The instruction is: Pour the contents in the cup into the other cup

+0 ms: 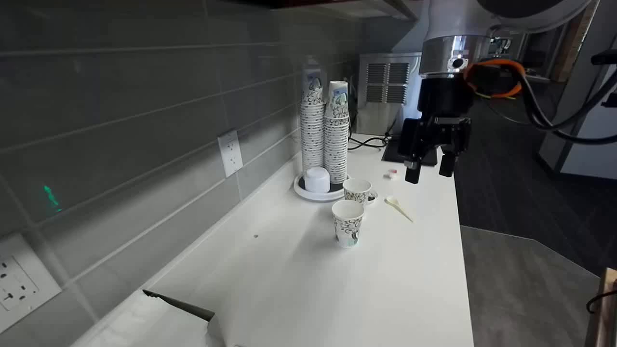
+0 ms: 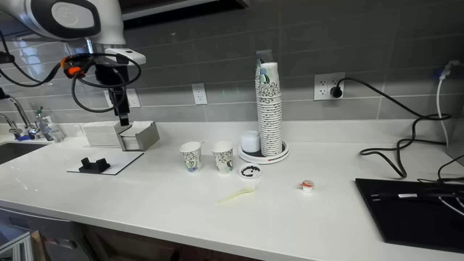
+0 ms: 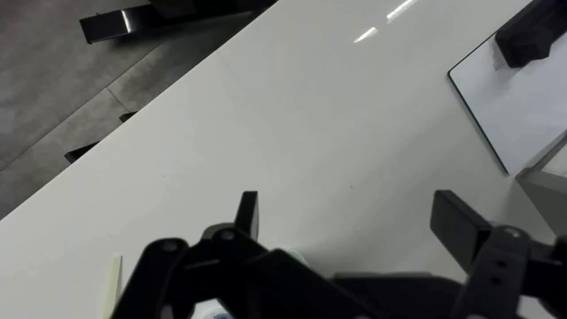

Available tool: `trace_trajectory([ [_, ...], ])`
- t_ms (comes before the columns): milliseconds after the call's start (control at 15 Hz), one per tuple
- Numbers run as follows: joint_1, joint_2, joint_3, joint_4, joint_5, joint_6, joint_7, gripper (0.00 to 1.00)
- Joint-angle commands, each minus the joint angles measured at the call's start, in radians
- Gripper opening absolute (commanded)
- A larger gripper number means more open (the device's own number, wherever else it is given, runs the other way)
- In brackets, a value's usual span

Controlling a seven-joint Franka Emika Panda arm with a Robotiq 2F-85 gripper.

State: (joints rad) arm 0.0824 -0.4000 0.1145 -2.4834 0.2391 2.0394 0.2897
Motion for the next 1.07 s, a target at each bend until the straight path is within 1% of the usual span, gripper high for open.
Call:
trace_trajectory([
  [0,-0.003,0.000,0.003,0.002,0.001,-0.002,-0.001,1.00],
  [400,-0.003,0.000,0.003,0.002,0.001,-0.002,-0.001,1.00],
  [533,-0.002,0.056,0.018,0.018,-0.058,0.055,-0.048,1.00],
  [667,0.014,0.122,0.018,0.027,-0.062,0.129,-0.123,1.00],
  [867,0.039,0.235,0.009,0.044,-0.026,0.263,-0.236,1.00],
  [1000,0.041,0.306,0.004,0.061,-0.031,0.347,-0.291,1.00],
])
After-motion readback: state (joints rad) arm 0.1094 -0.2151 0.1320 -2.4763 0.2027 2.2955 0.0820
